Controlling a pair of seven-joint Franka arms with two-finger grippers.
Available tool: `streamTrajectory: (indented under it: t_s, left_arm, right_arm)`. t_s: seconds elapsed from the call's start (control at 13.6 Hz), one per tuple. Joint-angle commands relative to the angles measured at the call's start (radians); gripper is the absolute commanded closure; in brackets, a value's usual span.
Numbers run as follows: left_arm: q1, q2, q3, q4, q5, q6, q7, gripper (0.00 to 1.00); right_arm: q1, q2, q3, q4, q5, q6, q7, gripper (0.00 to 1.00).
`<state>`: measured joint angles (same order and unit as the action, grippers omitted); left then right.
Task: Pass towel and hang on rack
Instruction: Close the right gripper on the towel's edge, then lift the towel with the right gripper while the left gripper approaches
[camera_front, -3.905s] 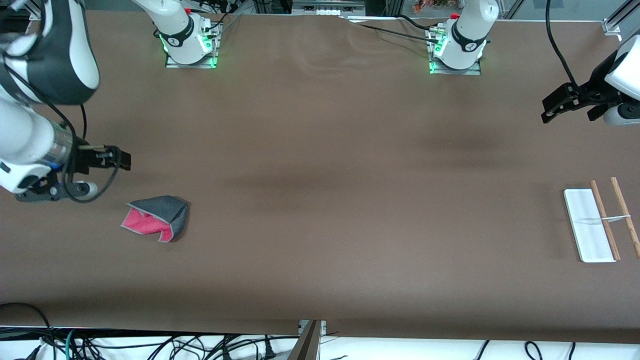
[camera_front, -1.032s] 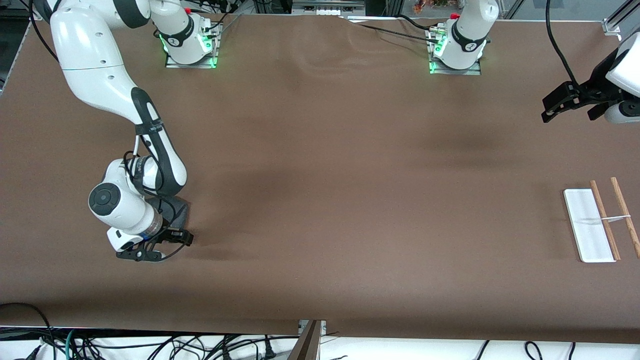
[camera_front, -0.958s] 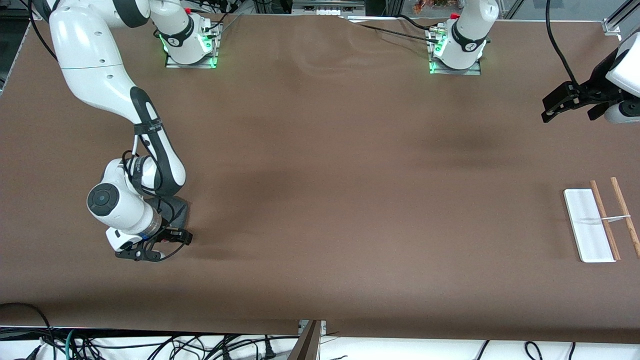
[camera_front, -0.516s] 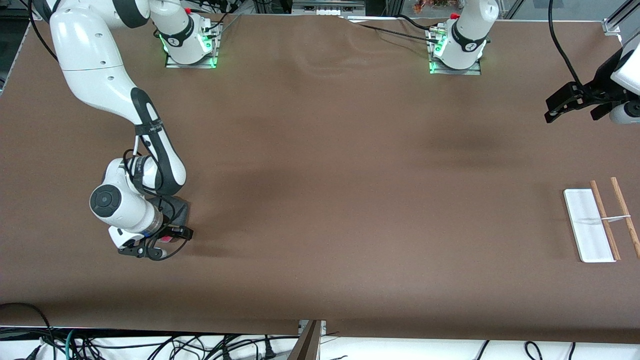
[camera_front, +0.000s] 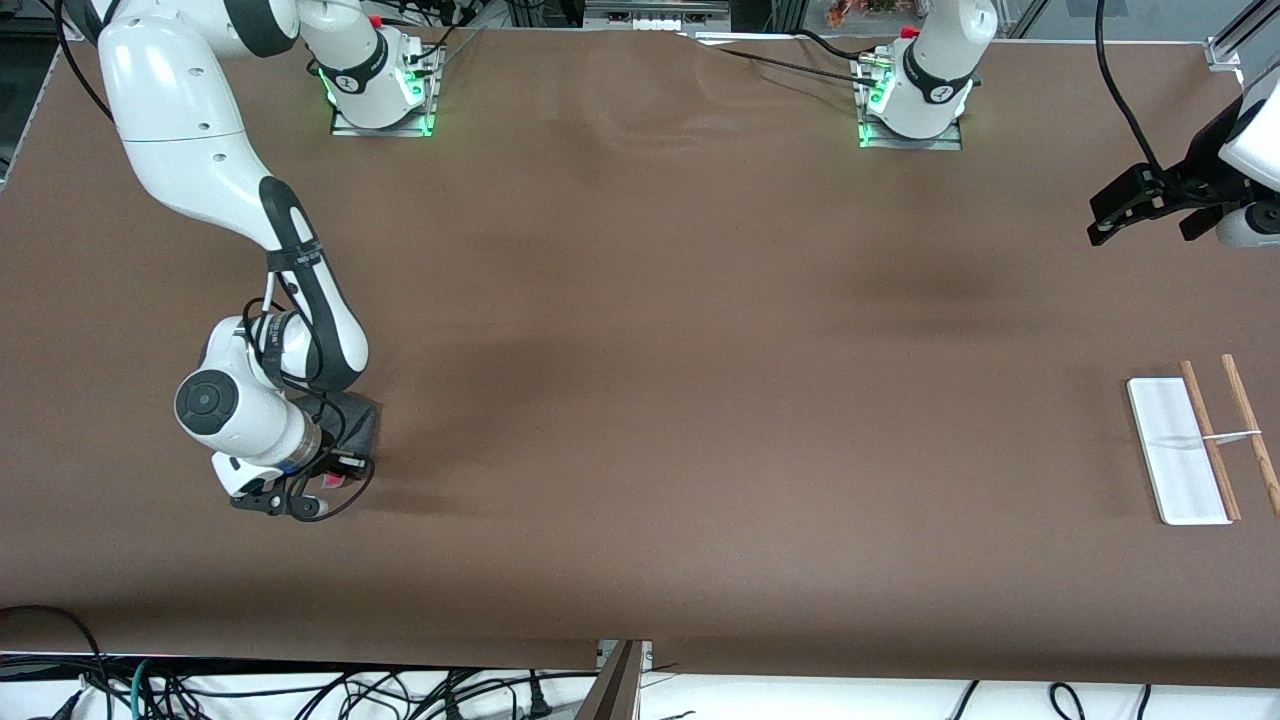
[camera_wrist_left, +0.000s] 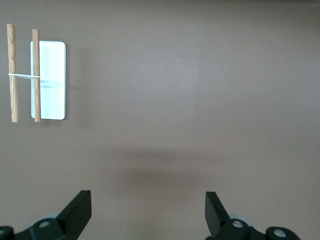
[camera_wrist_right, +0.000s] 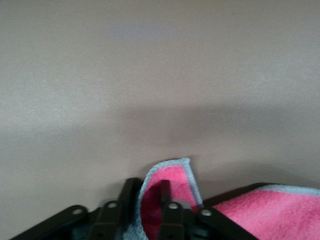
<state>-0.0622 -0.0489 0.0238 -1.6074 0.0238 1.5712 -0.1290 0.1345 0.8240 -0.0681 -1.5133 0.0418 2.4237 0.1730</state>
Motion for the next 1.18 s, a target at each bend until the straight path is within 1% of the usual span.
streamTrajectory:
  t_s: [0.0,0.07,0.22,0.37,0.59,0.66,0.74,0.81,1.03,1.11]
  left_arm:
    - [-0.005,-0.019,0.01,-0.016,-0.022,0.01,0.005,0.0]
    - [-0.007,-0.019,0.01,-0.016,-0.022,0.01,0.005,0.0]
    - [-0.005,-0.019,0.01,-0.016,-0.022,0.009,0.005,0.0]
    - [-0.005,-0.019,0.011,-0.016,-0.022,0.009,0.005,0.0]
    - [-0.005,-0.019,0.014,-0.016,-0.022,0.009,0.005,0.0]
    - [-0.004,-0.019,0.015,-0.019,-0.022,0.009,0.005,0.0]
    - [-0.004,-0.019,0.015,-0.019,-0.022,0.009,0.005,0.0]
    - [-0.004,-0.019,0.015,-0.019,-0.022,0.009,0.005,0.0]
    - [-0.002,-0.019,0.015,-0.02,-0.022,0.01,0.005,0.0]
    - [-0.001,-0.019,0.015,-0.02,-0.022,0.012,0.005,0.0]
  right_arm:
    - [0.0,-0.014,-0.007,-0.01,0.004,-0.029,-0.024,1.0]
    - [0.002,-0.023,-0.007,-0.004,0.003,-0.066,-0.033,1.0]
    - [0.002,-0.061,-0.002,0.039,0.01,-0.182,-0.075,1.0]
    - [0.007,-0.098,0.01,0.114,0.009,-0.294,-0.081,1.0]
    - [0.023,-0.155,0.063,0.208,0.01,-0.406,-0.176,1.0]
    - [0.031,-0.167,0.091,0.238,0.013,-0.435,-0.175,1.0]
    - [0.04,-0.174,0.137,0.27,0.007,-0.463,-0.175,1.0]
    - [0.056,-0.193,0.169,0.288,0.006,-0.483,-0.176,1.0]
    - [0.105,-0.262,0.244,0.295,0.009,-0.485,-0.178,1.0]
    - [0.115,-0.278,0.282,0.289,0.012,-0.486,-0.168,1.0]
